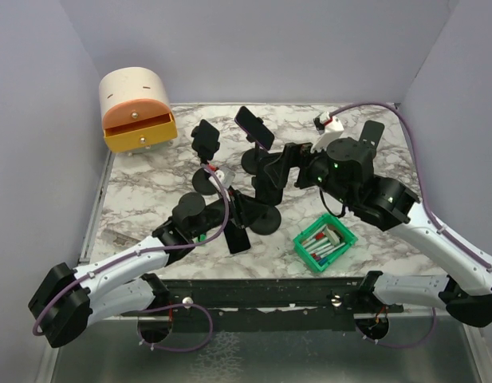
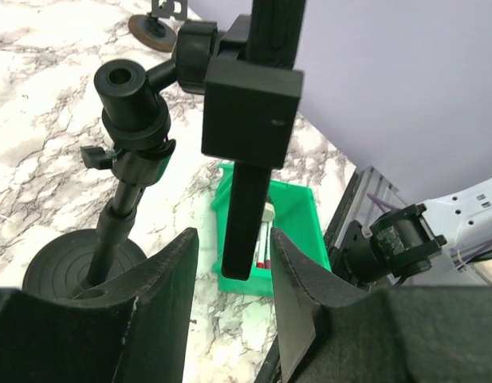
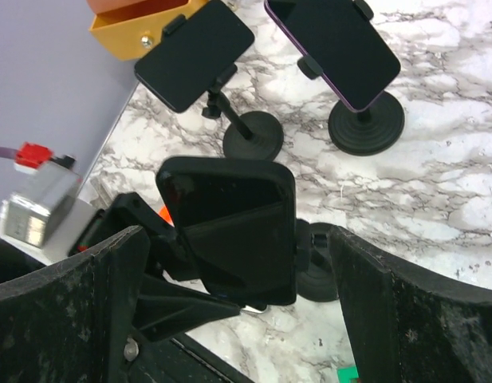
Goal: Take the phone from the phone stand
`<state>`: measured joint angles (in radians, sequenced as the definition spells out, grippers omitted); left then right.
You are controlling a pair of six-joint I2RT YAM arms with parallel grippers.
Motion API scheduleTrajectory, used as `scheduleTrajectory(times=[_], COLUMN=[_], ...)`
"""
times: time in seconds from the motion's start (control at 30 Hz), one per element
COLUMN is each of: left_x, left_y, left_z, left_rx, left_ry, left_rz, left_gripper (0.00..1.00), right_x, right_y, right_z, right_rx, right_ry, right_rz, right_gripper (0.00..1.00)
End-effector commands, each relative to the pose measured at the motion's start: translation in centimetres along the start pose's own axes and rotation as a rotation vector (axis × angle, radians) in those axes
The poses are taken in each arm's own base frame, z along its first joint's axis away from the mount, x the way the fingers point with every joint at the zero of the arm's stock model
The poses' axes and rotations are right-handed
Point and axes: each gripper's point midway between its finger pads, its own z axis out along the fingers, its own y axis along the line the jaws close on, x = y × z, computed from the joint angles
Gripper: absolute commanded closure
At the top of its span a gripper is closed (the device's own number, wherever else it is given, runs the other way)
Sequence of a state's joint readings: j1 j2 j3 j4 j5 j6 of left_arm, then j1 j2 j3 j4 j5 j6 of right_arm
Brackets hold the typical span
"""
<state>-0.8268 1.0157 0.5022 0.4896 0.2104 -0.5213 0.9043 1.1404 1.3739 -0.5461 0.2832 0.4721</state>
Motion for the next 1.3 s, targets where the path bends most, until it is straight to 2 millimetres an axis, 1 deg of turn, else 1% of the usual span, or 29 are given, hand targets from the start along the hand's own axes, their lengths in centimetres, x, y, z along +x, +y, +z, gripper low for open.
scheduleTrajectory(times=[0.0,0.13,0.2,0.3,0.5,0.73,0.87,1.0,1.27], left_x=[-1.0,-1.7,-1.8,-1.5,-0.9,-0.6,-0.3,0.1,0.6], left_y=[-0.5,-0.9,-1.0,-0.7,0.2,0.8,1.0,1.3,1.6], left_z=[-0.8,-0.9,-0.7,-0.3,-0.2,-0.2,-0.1,0.1,0.5], left_rx=[0.004,0.017,0.019,0.013,-0.022,-0.037,-0.041,-0.045,-0.044], left_ry=[-0.034,-0.051,-0.048,-0.036,-0.029,-0.045,-0.047,-0.043,-0.038], left_rz=[-0.003,0.011,0.018,0.023,0.019,0.011,0.000,-0.009,-0.021], left_gripper=[0.56,0.57,0.59,0.67,0.83,0.94,0.99,1.00,1.00], right_x=[-0.5,-0.5,-0.5,-0.6,-1.1,-0.6,-0.2,0.0,0.8], right_y=[0.7,0.7,0.6,0.6,1.2,1.6,0.8,-0.3,-0.1], right_z=[-1.0,-1.4,-1.4,-1.1,-0.6,0.3,1.0,1.3,2.5], right_rx=[-0.063,-0.093,-0.097,-0.085,-0.088,-0.096,-0.046,0.007,0.011], right_ry=[-0.062,-0.103,-0.121,-0.122,-0.074,-0.044,-0.024,-0.022,0.021], right_rz=[0.029,0.040,0.046,0.050,-0.035,-0.082,-0.103,-0.132,-0.166], right_gripper=[0.00,0.00,0.00,0.00,0.00,0.00,0.00,0.00,0.00])
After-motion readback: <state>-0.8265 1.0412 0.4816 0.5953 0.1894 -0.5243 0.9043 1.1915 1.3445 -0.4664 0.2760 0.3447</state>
